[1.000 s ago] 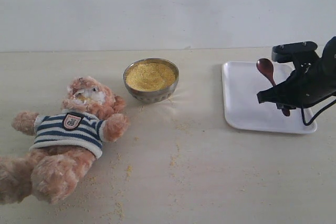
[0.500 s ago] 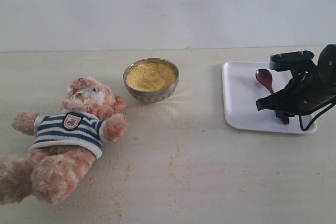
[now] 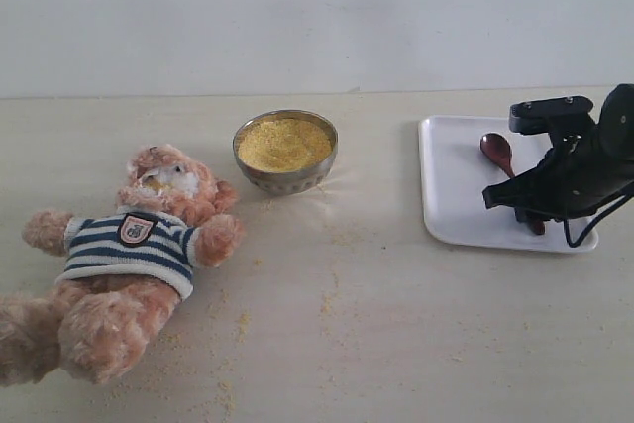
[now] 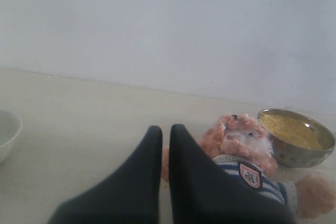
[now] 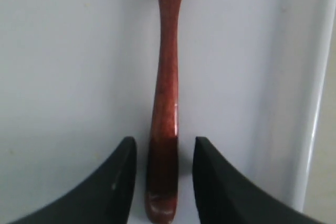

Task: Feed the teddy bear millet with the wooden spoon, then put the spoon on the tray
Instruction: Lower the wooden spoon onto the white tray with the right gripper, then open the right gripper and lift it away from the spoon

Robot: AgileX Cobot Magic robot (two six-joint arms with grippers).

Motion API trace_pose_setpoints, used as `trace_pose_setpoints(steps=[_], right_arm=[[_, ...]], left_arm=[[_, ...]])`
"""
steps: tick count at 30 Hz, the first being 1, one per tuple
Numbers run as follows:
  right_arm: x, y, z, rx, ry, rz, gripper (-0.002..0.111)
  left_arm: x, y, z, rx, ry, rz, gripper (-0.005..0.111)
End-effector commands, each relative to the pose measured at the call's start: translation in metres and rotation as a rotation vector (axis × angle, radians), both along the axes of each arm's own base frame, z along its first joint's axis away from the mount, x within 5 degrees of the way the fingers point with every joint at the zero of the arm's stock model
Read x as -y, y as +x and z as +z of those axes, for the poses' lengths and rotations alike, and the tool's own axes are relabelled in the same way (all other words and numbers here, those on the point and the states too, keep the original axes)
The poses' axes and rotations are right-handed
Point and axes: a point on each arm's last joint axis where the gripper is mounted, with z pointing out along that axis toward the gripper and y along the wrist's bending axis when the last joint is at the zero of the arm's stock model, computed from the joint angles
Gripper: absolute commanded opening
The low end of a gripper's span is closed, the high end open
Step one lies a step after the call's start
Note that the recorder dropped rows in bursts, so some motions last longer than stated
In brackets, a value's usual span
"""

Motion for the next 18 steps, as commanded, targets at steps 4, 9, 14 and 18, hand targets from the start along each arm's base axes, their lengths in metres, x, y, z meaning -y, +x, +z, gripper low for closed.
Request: trace_pose_setpoints(steps=[4,9,14,18], right_arm=[[0.002,-0.005,0.025,-0.001,0.038,-0.056,0.043],[0.004,-0.025,0.11,0.166,0.123,-0.122,0.039],[0.011,-0.087,0.179,0.468,0.28,-0.216,0.0],[0.023,-0.179,0.201,0.714,0.338,-0.214,0.0]], left_arm=[[0.0,0.0,0.0,0.01,-0.011,-0.003,0.005],[0.0,0.0,0.0,0.01,-0.011,-0.003,0.005],[0.0,0.0,0.0,0.01,-0.011,-0.003,0.005],[0.0,0.0,0.0,0.01,-0.011,-0.003,0.005]])
